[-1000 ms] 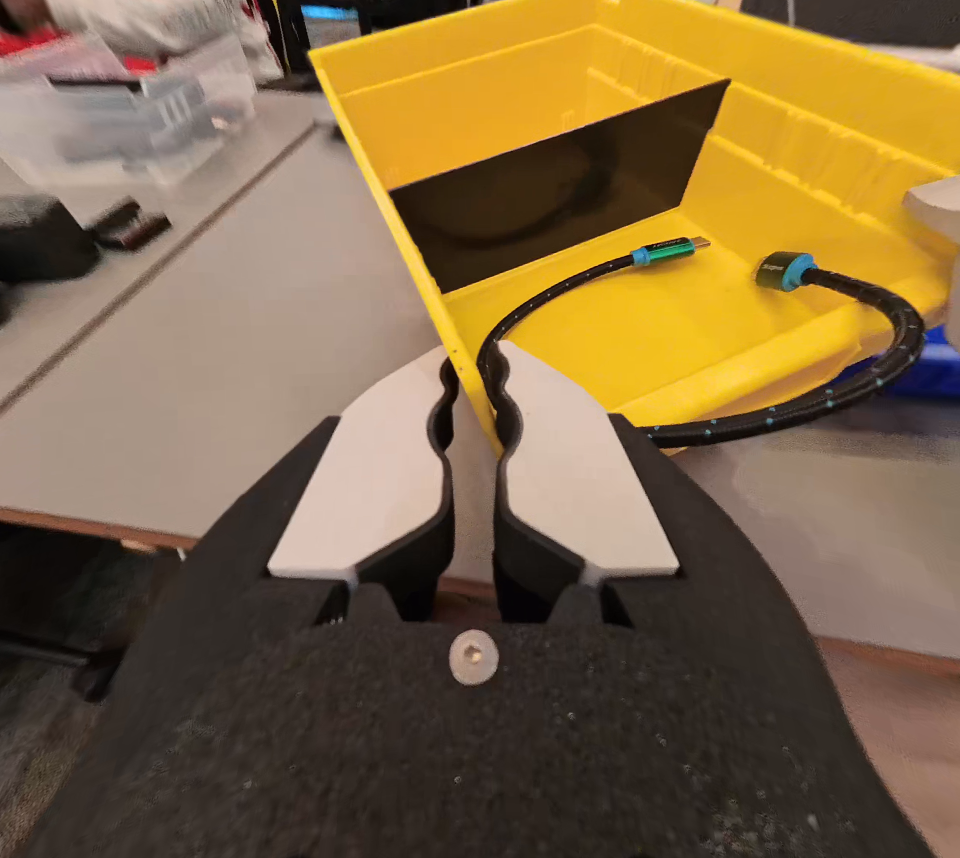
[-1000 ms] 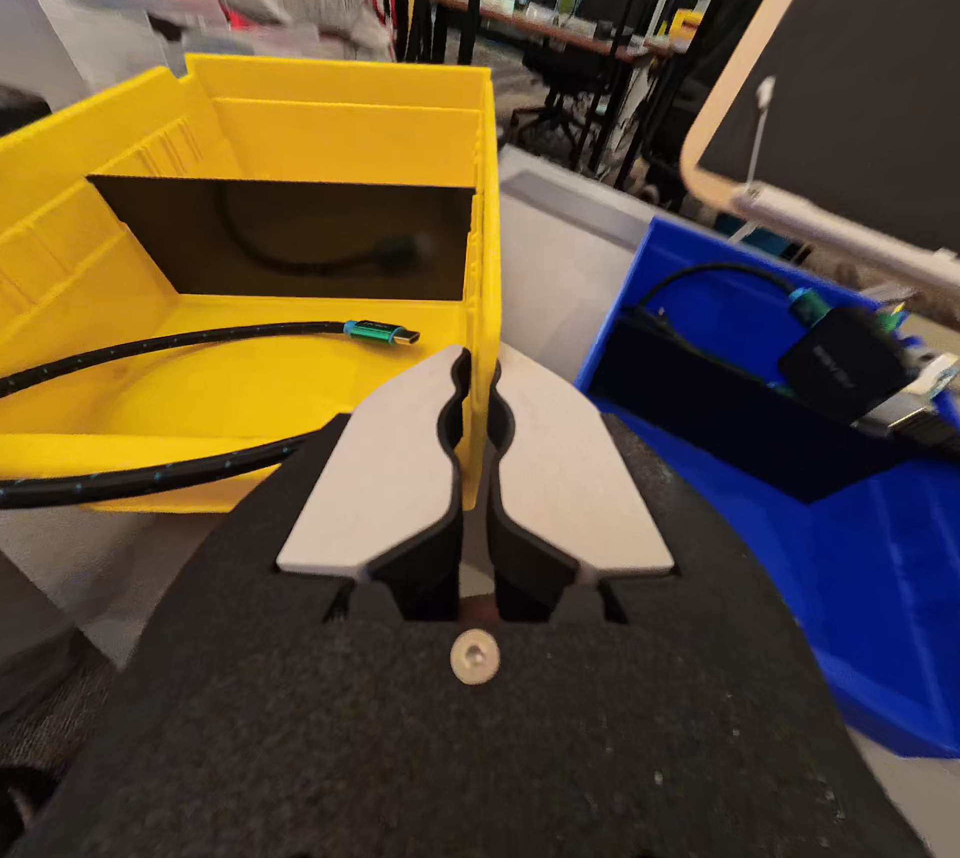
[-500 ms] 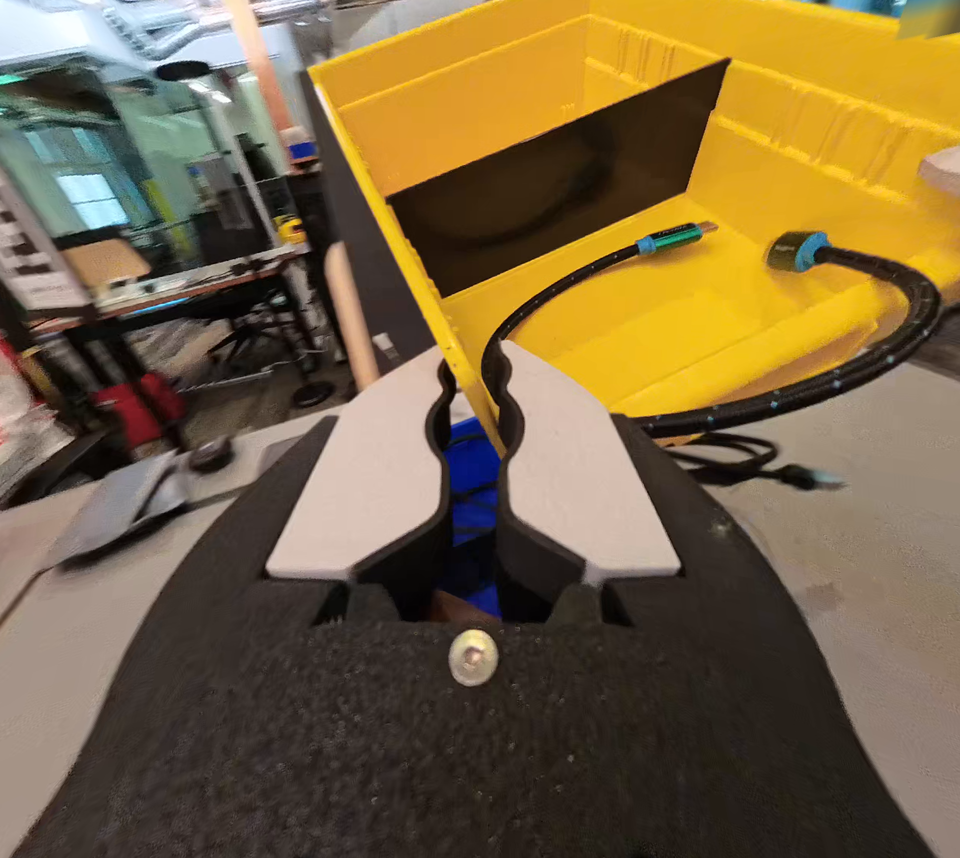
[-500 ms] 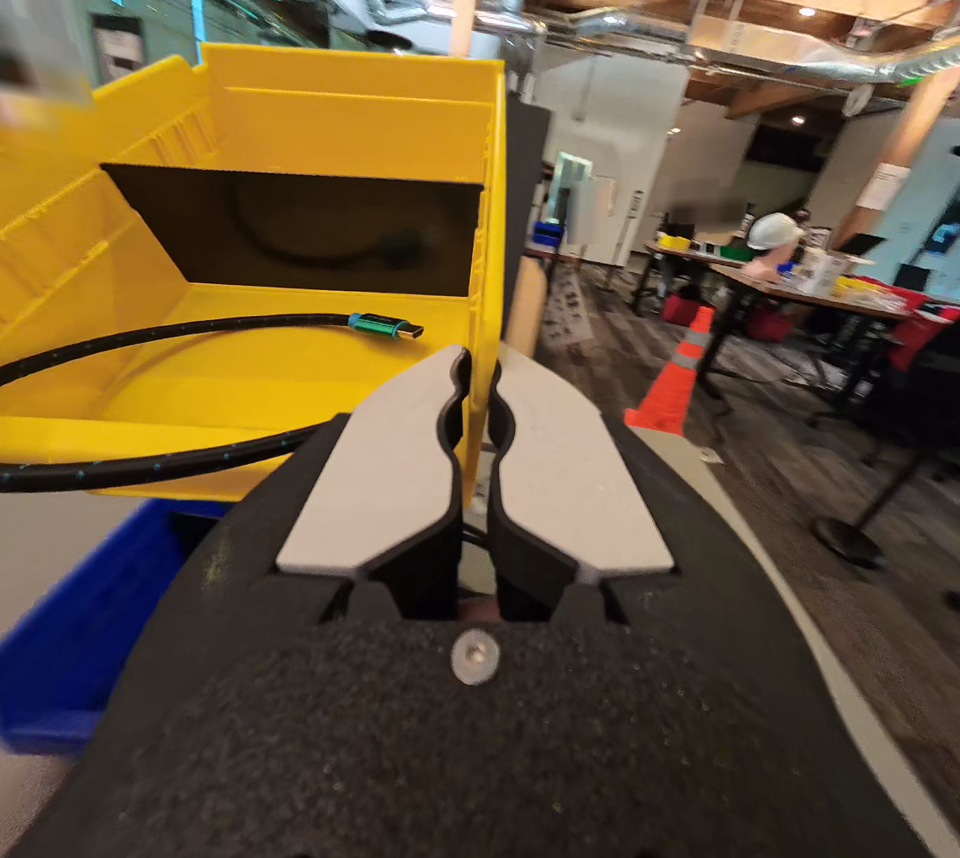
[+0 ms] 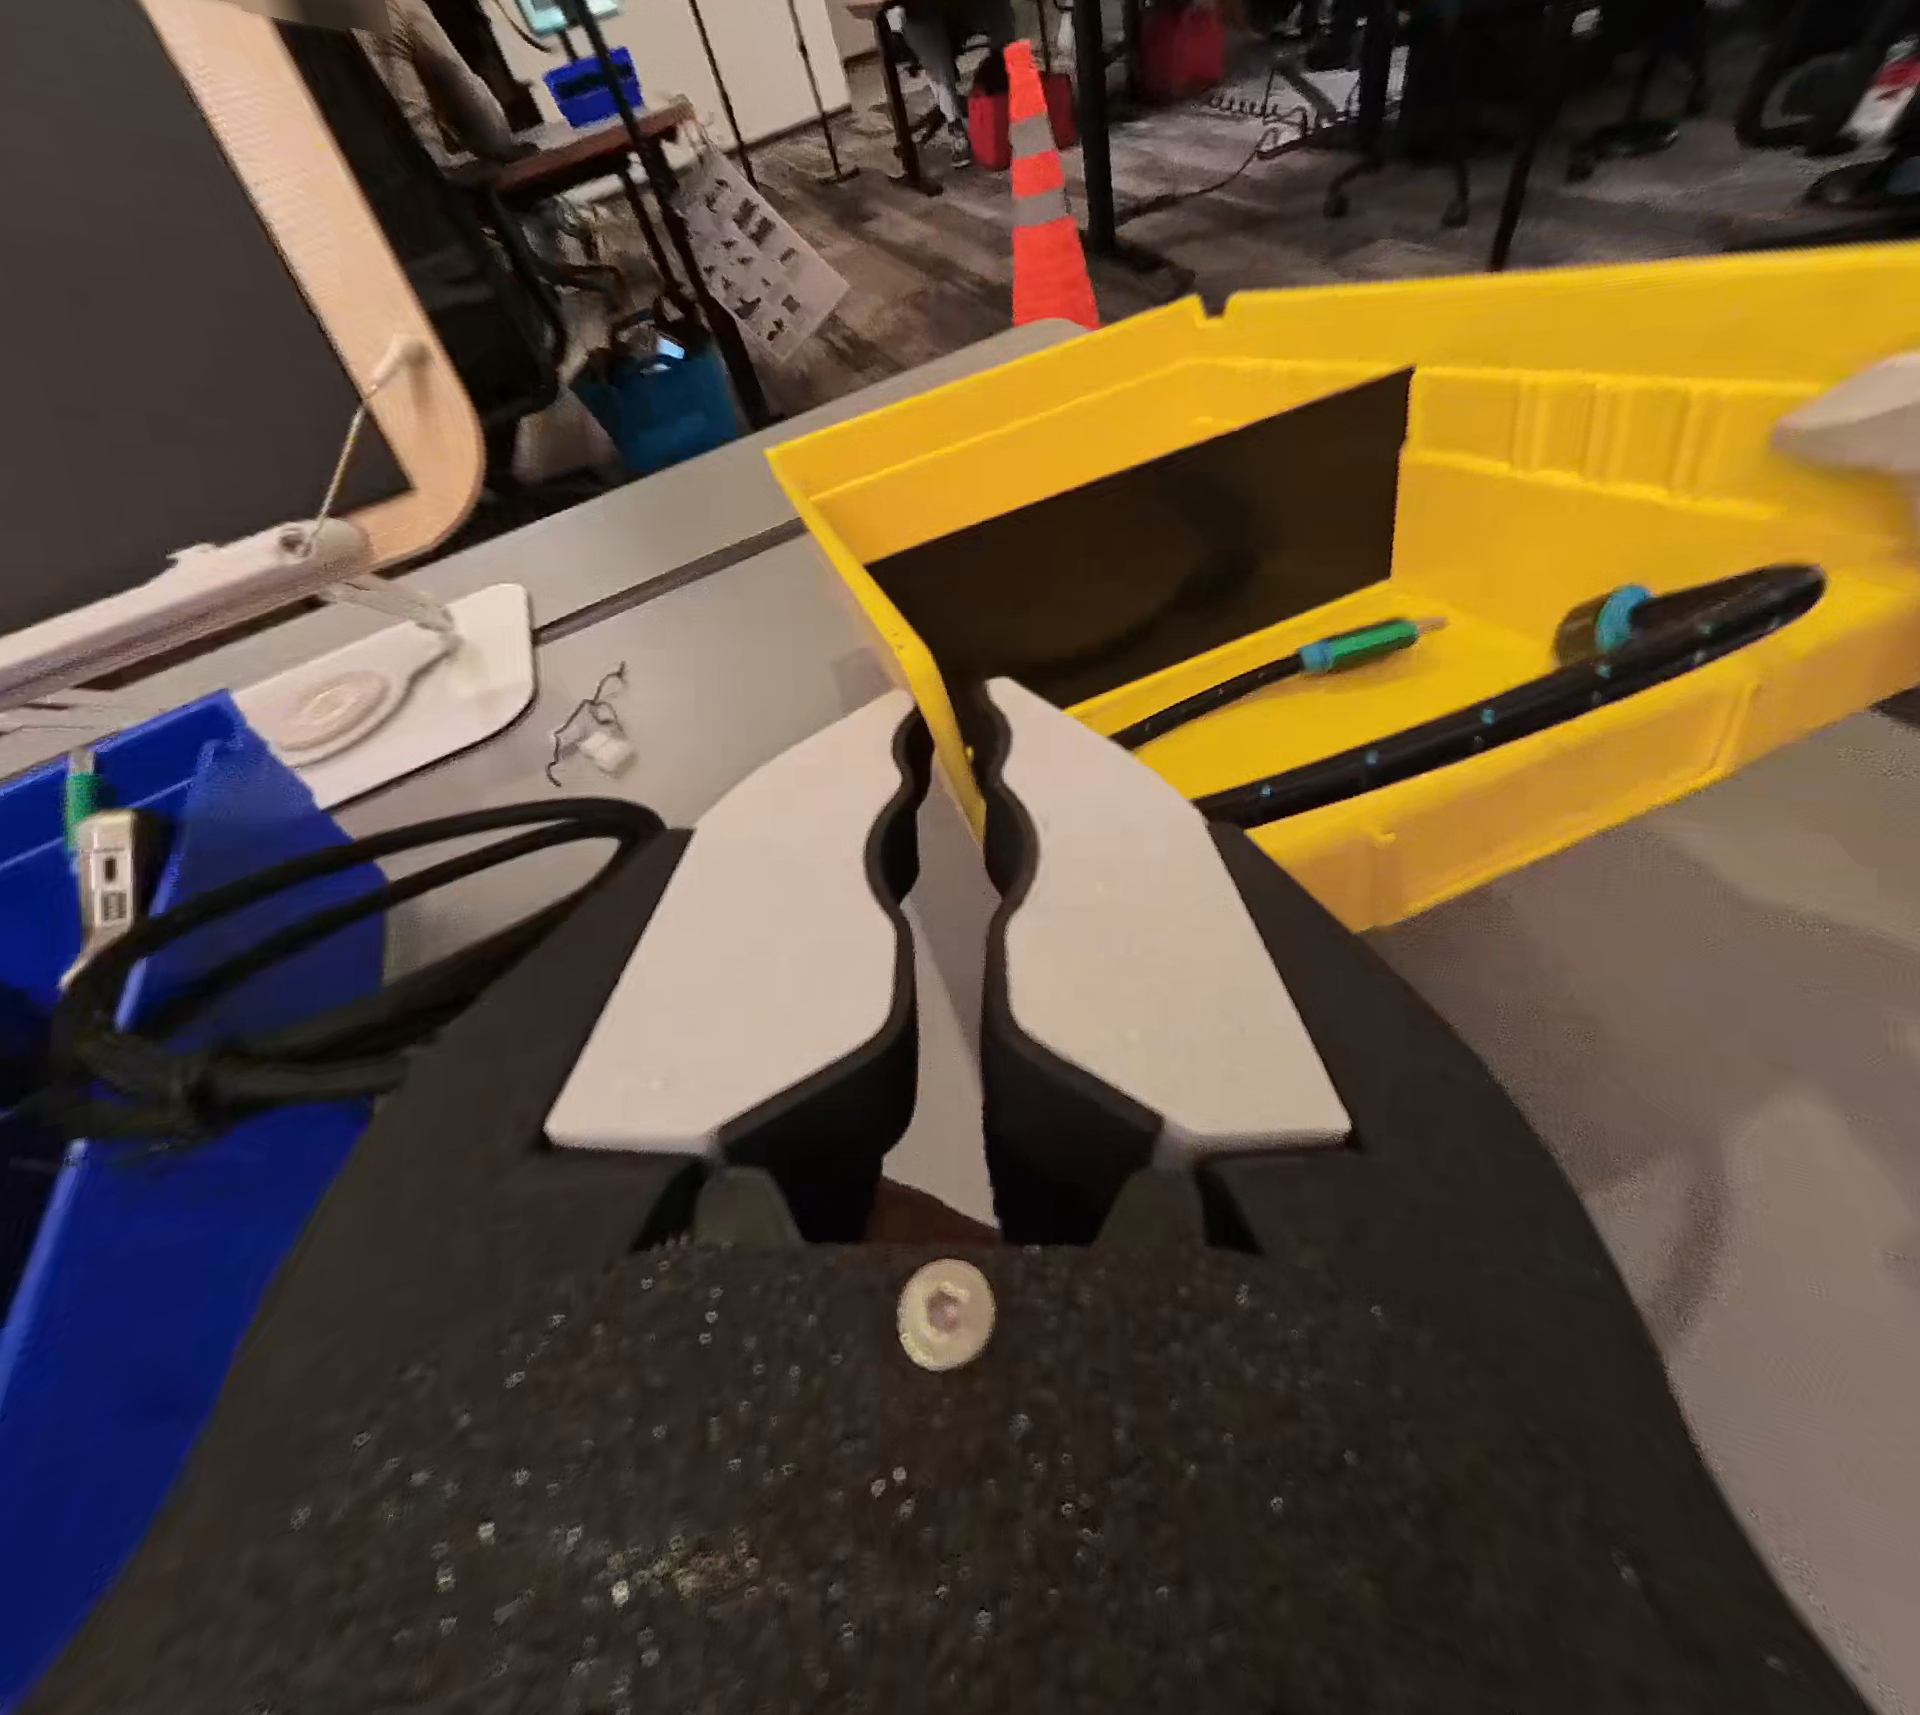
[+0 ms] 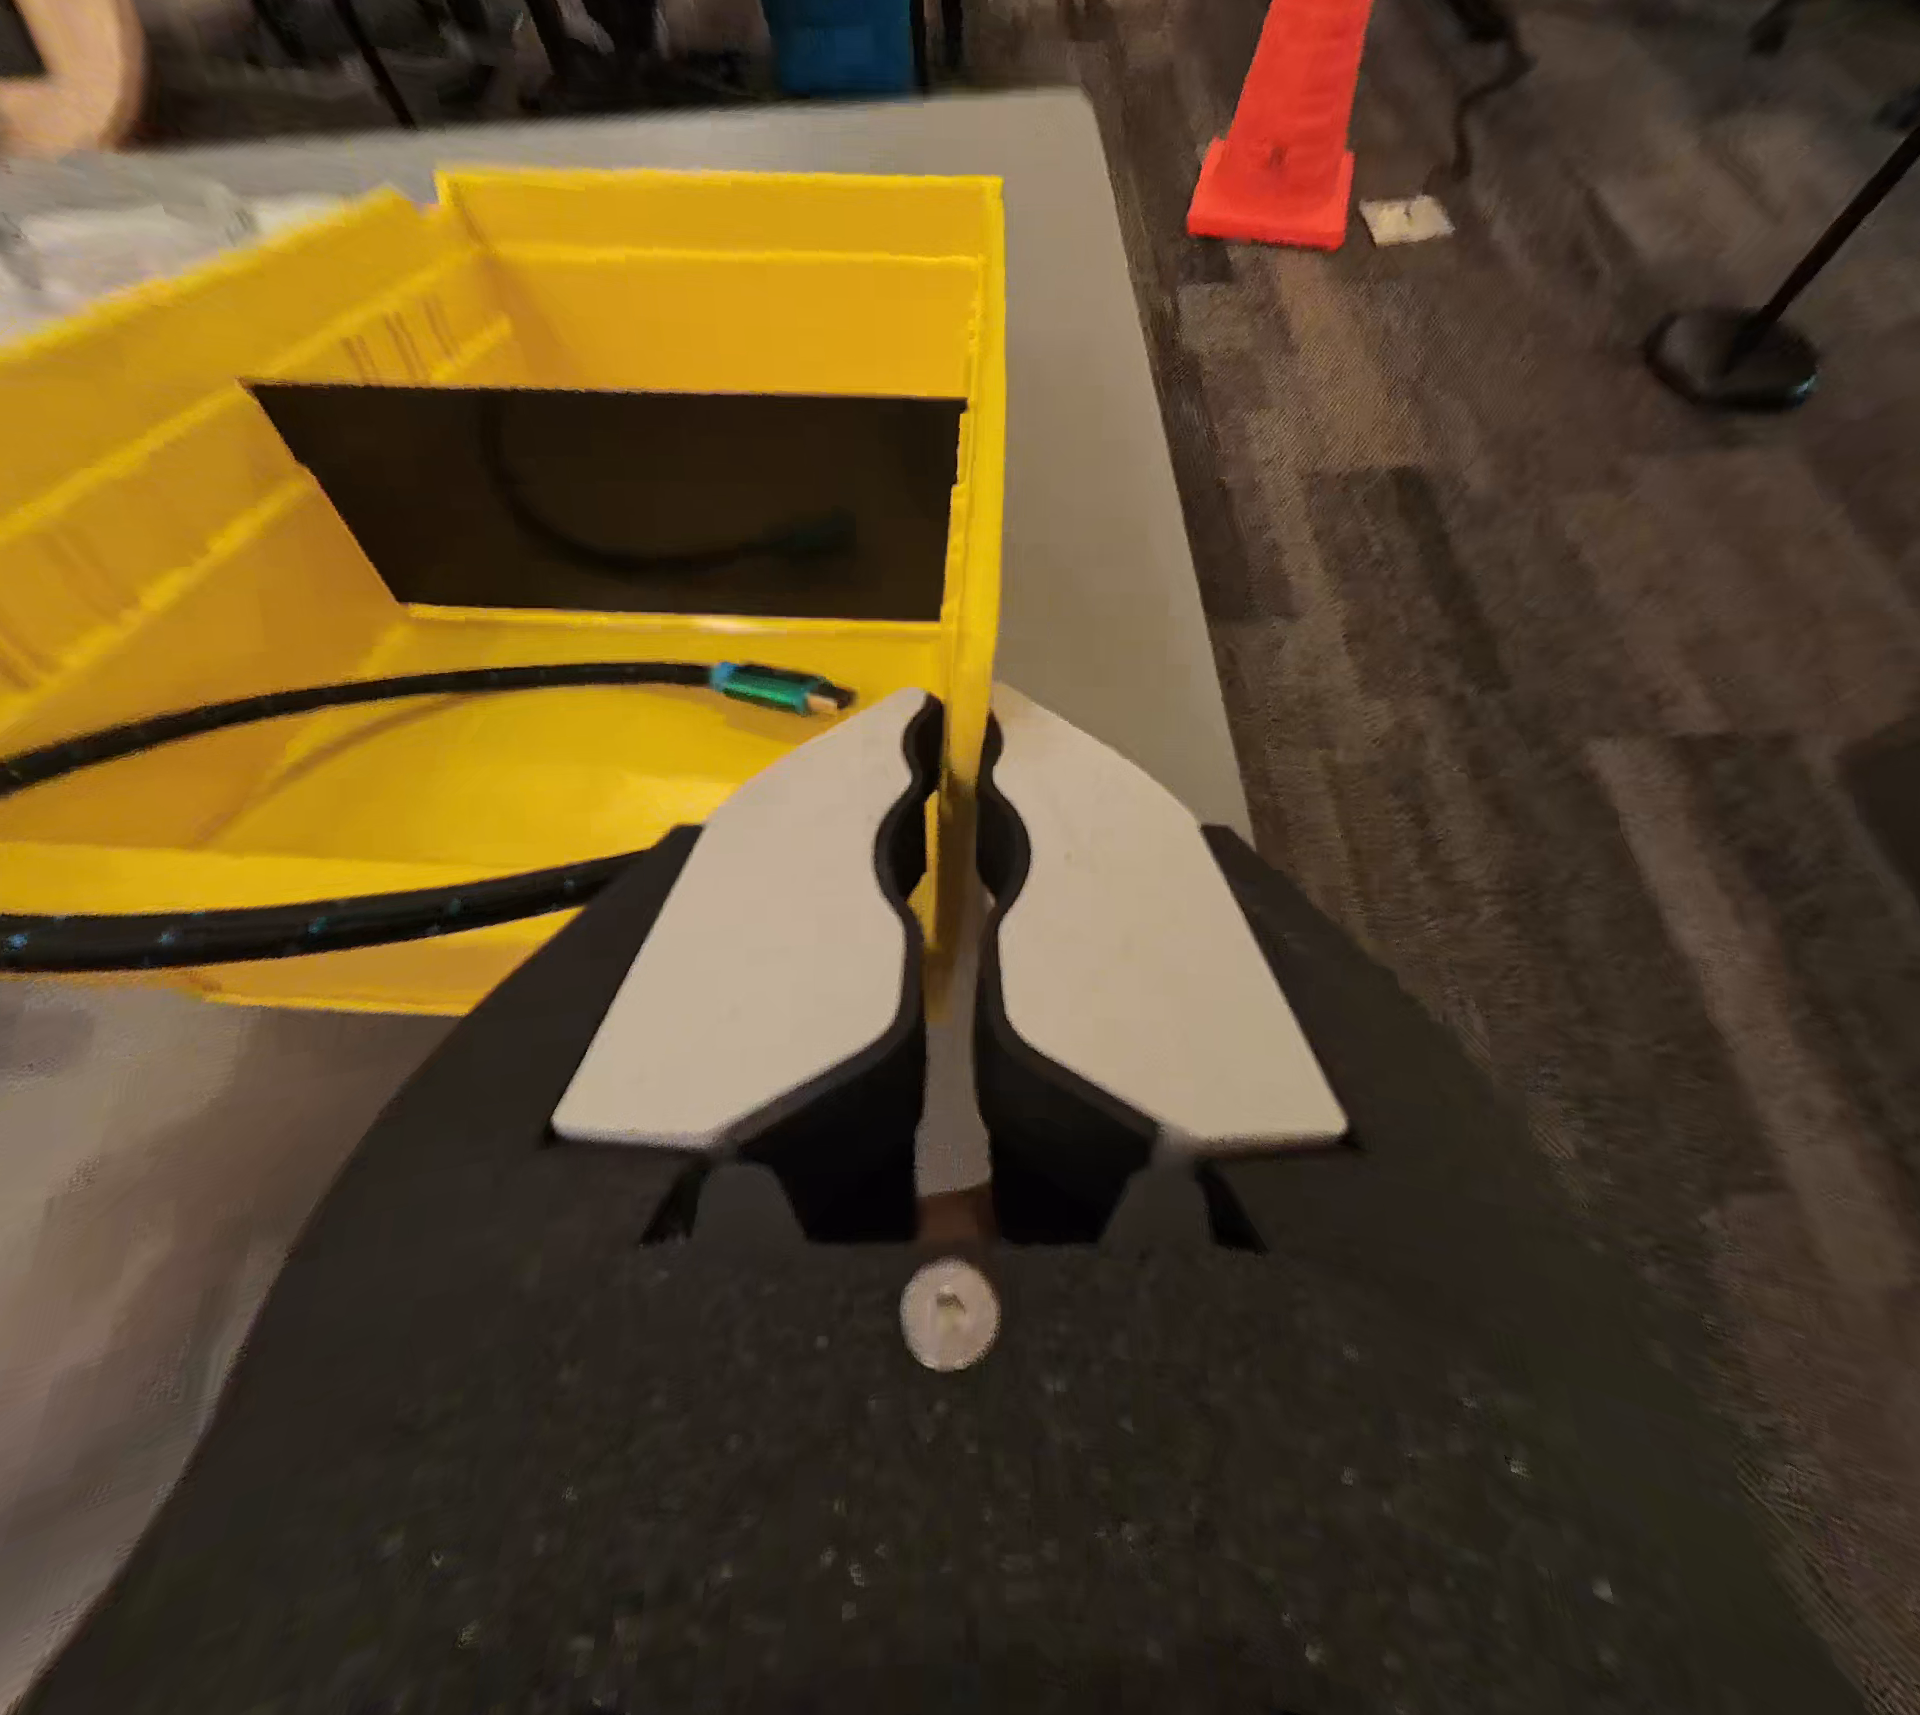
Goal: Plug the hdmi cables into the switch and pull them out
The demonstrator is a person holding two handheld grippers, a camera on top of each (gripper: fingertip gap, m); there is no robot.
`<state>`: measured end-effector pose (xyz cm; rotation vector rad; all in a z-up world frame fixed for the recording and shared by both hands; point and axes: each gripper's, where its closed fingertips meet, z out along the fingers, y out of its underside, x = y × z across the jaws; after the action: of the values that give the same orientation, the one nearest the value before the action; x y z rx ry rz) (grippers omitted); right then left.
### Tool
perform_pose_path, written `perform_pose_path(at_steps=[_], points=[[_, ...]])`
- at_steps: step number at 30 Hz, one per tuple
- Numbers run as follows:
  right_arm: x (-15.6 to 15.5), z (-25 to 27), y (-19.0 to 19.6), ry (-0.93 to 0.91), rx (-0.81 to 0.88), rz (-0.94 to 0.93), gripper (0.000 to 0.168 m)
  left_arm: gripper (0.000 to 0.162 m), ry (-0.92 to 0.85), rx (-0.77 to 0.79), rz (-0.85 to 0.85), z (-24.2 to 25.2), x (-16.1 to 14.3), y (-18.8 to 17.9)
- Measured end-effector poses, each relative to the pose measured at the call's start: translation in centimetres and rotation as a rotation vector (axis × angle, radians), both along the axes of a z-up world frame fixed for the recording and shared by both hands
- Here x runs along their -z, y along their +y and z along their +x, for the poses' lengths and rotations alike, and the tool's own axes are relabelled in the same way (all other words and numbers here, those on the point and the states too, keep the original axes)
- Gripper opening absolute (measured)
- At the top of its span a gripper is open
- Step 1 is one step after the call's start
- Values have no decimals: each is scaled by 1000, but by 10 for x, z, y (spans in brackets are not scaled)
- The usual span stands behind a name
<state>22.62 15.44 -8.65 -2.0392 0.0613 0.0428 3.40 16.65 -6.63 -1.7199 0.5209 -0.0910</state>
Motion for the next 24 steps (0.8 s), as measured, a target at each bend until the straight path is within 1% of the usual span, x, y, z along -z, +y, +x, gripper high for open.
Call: perform_pose_path(at_steps=[2, 3, 5, 6, 8, 10, 11, 12, 13, 14, 15, 17, 18, 20, 21, 23, 24], points=[[8, 2, 7, 87, -15, 89, 3, 7, 8, -11, 43, -1, 14, 0], [13, 1, 10, 105, -18, 98, 3, 8, 19, -16, 45, -3, 22, 0], [31, -4, 15, 27, -38, 31, 2, 8, 40, -34, 18, -10, 38, 2], [42, -8, 17, -26, -50, -16, 3, 8, 41, -32, -18, -13, 48, 3], [61, -15, 22, -63, -57, -82, 3, 9, 27, -44, -95, -19, 68, 7], [63, -18, 27, -53, -45, -72, 3, 12, 34, -16, -130, -22, 69, 3], [64, -20, 27, -41, -50, -85, 3, 18, 24, 12, -155, -22, 64, -3], [63, -19, 27, -34, -41, -98, 6, 21, 0, 51, -162, -21, 52, -11], [60, -20, 26, -33, -42, -99, 19, 25, -14, 95, -165, -21, 38, -21], [54, -21, 23, -45, -56, -96, 32, 27, -20, 149, -164, -21, 23, -32], [46, -19, 19, -80, -56, -88, 37, 31, -25, 203, -163, -24, 7, -42], [23, -5, 12, -174, -4, -61, 40, 33, -37, 275, -149, -43, -22, -59], [8, 0, 9, -211, 24, -51, 40, 34, -35, 297, -154, -57, -31, -65], [-26, -5, 3, -259, 45, -11, 47, 36, -19, 297, -194, -95, -36, -73], [-45, -16, 0, -272, 35, 26, 48, 35, -7, 252, -211, -122, -33, -73], [-81, -56, -3, -285, -17, 120, 51, 37, -15, 156, -255, -179, -21, -73], [-97, -80, -3, -286, -48, 166, 56, 41, -38, 108, -272, -208, -15, -74]])
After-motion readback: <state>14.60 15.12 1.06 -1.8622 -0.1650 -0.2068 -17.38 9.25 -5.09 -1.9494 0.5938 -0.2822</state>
